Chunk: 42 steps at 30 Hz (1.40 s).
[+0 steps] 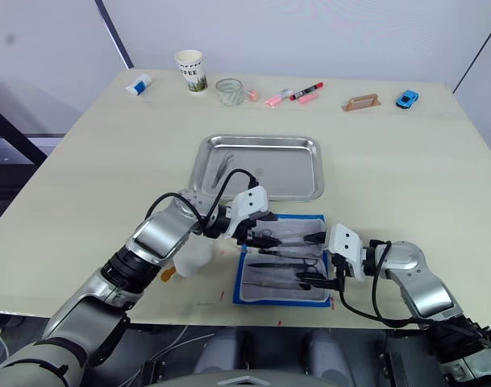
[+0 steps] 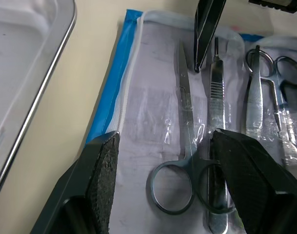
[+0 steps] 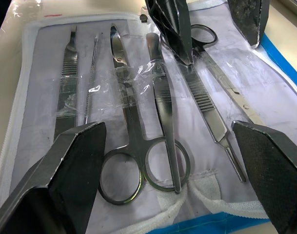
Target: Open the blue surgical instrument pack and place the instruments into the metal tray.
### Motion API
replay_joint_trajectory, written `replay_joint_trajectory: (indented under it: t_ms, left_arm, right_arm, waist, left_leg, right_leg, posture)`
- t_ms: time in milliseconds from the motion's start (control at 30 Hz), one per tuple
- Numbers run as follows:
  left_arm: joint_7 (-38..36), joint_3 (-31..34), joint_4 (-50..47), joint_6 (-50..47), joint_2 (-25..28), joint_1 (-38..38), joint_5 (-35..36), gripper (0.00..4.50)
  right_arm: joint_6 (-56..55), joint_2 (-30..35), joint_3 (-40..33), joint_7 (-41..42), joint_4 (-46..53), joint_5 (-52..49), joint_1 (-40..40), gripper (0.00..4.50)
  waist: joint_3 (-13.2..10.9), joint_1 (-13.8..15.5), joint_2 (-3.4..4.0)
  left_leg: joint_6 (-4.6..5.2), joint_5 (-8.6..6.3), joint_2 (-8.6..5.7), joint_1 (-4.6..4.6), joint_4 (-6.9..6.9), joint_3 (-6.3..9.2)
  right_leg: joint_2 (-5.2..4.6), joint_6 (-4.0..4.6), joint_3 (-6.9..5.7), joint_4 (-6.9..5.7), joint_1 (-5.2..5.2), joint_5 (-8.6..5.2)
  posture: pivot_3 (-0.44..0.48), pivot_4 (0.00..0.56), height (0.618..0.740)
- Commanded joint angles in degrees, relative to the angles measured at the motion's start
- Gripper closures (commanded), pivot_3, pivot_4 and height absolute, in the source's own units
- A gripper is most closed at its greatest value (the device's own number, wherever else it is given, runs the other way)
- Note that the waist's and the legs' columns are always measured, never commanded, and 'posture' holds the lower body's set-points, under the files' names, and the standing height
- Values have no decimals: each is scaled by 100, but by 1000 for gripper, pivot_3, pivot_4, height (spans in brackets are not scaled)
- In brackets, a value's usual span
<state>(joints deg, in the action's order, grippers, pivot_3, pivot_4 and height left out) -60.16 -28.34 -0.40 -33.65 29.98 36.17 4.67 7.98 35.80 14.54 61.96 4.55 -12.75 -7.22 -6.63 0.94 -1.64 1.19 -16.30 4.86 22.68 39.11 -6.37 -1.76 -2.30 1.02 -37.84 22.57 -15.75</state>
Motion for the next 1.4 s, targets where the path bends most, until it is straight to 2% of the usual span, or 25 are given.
replay_joint_trajectory:
  t_ms: [33, 633, 667, 733, 767, 1033, 1400]
  left_arm:
    - [-98, -44, 102, 156, 111, 38, -169, 1251]
    - [-533, -67, 509, 641, 137, 189, -244, 1251]
    - [-578, -90, 523, 671, 148, 186, -261, 1675]
    - [-647, -137, 580, 755, 166, 198, -333, 1966]
    - [-666, -153, 617, 811, 163, 206, -377, 2557]
    - [-707, -97, 814, 1062, -5, 269, -454, 2557]
    - [-882, 707, 694, 1124, -54, 199, 241, 2557]
  right_arm:
    - [228, 134, 139, -15, -243, 242, 193, 0]
    - [233, 139, 132, -32, -228, 245, 223, 0]
    - [233, 141, 130, -33, -225, 244, 227, 0]
    - [234, 147, 130, -27, -222, 243, 230, 0]
    - [234, 150, 130, -24, -221, 243, 232, 0]
    - [262, 158, 123, -6, -218, 235, 213, 0]
    - [282, 160, 108, 0, -197, 232, 220, 0]
  waist:
    - [0, -1, 0]
    - [1, -1, 1]
    - [1, -1, 1]
    - [1, 0, 0]
    - [2, -1, 2]
    - [5, 4, 4]
    - [4, 1, 6]
  left_leg:
    - [0, 0, 0, 0, 0, 0]
    - [0, 0, 0, 0, 0, 0]
    - [0, 0, 0, 0, 0, 0]
    - [0, 0, 0, 0, 0, 0]
    - [0, 0, 0, 0, 0, 0]
    - [1, 0, 0, -1, 1, 0]
    - [1, -1, 0, 2, 2, 1]
  right_leg:
    - [0, 0, 0, 0, 0, 0]
    - [0, 0, -1, -1, 0, 0]
    - [0, 0, 0, -1, 0, 0]
    - [0, 0, -1, -1, 0, 0]
    - [1, 0, -1, -1, 0, 0]
    - [0, 0, -1, 0, -2, 0]
    - [0, -1, -1, -1, 0, 0]
  posture:
    - [0, 150, 740]
    - [0, 150, 740]
    - [0, 150, 740]
    - [0, 150, 740]
    - [0, 150, 740]
    - [0, 150, 740]
    - [0, 150, 740]
